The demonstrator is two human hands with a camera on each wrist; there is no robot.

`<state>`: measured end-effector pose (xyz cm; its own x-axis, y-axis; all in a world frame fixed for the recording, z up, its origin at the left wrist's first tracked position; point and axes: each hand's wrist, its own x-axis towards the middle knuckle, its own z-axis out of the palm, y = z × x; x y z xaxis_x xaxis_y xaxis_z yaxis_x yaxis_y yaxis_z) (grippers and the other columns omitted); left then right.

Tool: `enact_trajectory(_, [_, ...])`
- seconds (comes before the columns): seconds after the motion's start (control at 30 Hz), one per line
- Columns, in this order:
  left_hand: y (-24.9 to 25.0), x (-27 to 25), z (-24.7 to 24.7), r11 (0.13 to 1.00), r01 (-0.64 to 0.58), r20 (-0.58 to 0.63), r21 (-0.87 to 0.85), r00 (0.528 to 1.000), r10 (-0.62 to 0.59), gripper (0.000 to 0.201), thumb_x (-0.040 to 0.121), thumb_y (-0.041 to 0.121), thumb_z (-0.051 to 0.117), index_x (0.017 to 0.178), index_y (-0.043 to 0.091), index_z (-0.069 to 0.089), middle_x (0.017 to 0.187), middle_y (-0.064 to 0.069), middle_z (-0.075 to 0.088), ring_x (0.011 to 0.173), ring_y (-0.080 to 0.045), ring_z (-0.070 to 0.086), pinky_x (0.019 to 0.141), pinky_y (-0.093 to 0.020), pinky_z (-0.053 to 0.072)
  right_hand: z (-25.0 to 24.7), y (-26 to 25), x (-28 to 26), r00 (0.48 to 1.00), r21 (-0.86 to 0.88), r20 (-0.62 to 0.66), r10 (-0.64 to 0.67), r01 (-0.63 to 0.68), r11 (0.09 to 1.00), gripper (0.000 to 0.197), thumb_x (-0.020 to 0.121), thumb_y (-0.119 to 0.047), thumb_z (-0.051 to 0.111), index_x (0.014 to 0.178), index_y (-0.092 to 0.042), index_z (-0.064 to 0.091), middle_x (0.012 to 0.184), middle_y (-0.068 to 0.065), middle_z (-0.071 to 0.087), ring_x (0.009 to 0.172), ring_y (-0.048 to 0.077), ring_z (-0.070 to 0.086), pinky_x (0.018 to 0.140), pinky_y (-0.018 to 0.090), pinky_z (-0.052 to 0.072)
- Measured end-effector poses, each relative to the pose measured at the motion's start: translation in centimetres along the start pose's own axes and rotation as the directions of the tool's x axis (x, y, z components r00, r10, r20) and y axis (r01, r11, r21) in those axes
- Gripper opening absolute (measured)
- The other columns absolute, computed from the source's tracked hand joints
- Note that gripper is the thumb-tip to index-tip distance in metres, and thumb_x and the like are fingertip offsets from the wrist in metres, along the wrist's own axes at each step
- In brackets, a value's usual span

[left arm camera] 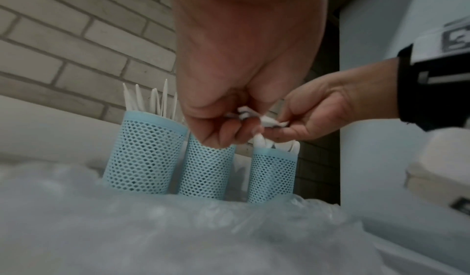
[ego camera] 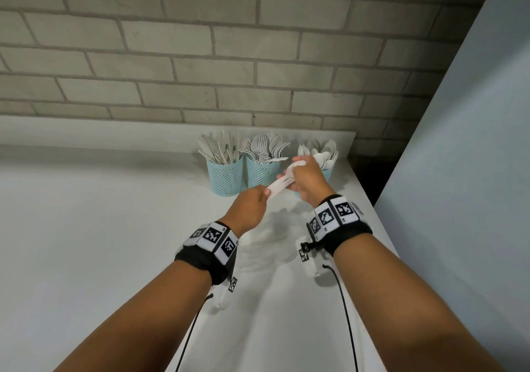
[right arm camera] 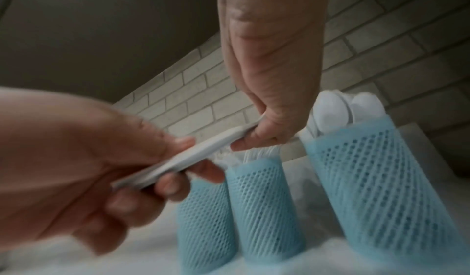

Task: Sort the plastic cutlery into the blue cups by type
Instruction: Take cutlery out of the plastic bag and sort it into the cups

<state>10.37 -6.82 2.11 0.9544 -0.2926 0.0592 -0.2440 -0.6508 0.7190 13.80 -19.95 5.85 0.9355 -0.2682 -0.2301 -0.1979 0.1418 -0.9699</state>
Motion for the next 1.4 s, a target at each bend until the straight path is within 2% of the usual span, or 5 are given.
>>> enact_trajectory(0.4, [-3.4, 1.2, 0.1, 0.926, 0.161, 0.093, 0.342, 0.974, -0.204, 0.031, 0.093, 0.033, 0.046, 0.103, 0.009, 0.063, 0.114, -0.008, 0.062, 0.11, -0.031, 0.054, 0.094, -0.041, 0.045, -5.0, -7.6, 2.7, 0.592, -0.364, -0.422, -0.687, 0.583, 0.726, 0.023, 0.098, -0.002, 0.034, 0.117, 0.0, 0.045, 0.102, 0.004, 0.053, 0.091, 0.015, 0.061, 0.071, 0.009, 0.048])
enact_trajectory(0.83, [-2.7, -0.5, -0.3, 0.869, 0.077, 0.388, 0.488, 0.873, -0.296, 0.037, 0.093, 0.03, 0.053, 0.12, 0.005, 0.059, 0.13, -0.007, 0.055, 0.121, -0.023, 0.05, 0.101, -0.031, 0.039, -5.0, -2.4, 5.7, 0.956, -0.937, 0.097, -0.276, 0.181, 0.299, 0.04, 0.099, -0.023, 0.026, 0.132, -0.027, 0.048, 0.144, 0.01, 0.037, 0.139, 0.027, 0.018, 0.111, 0.043, 0.017])
enact_trajectory(1.03, [-2.9, -1.1, -0.4, 0.867, 0.072, 0.404, 0.494, 0.863, -0.302, 0.026, 0.092, 0.023, 0.05, 0.106, 0.005, 0.062, 0.126, -0.009, 0.058, 0.112, -0.021, 0.052, 0.094, -0.03, 0.041, -2.8, -3.5, 1.8, 0.74, -0.808, 0.159, -0.653, 0.478, 0.344, 0.029, 0.088, -0.002, 0.044, 0.103, -0.009, 0.067, 0.106, 0.007, 0.065, 0.1, 0.022, 0.053, 0.089, 0.036, 0.043])
enact_trajectory(1.2, [-3.0, -2.0, -0.5, 0.834, 0.105, 0.371, 0.542, 0.86, -0.35, 0.03, 0.092, 0.025, 0.05, 0.115, 0.011, 0.062, 0.129, -0.009, 0.053, 0.12, -0.027, 0.047, 0.099, -0.034, 0.039, -0.5, 0.4, -2.4, 0.814, -0.722, 0.567, 0.124, 0.418, 0.551, 0.031, 0.085, 0.006, 0.04, 0.082, -0.007, 0.068, 0.079, 0.001, 0.066, 0.066, 0.008, 0.061, 0.062, 0.017, 0.047])
enact_trajectory(1.4, [-3.9, -3.4, 0.0, 0.8, 0.163, 0.323, 0.577, 0.854, -0.407, 0.05, 0.087, 0.04, 0.06, 0.128, 0.013, 0.051, 0.134, -0.011, 0.032, 0.126, -0.03, 0.035, 0.105, -0.041, 0.037, -0.4, 5.4, -3.8, 0.827, -0.87, 0.481, 0.29, 0.491, 0.04, 0.029, 0.089, -0.008, 0.048, 0.112, -0.012, 0.066, 0.125, 0.005, 0.06, 0.112, 0.023, 0.055, 0.093, 0.027, 0.042])
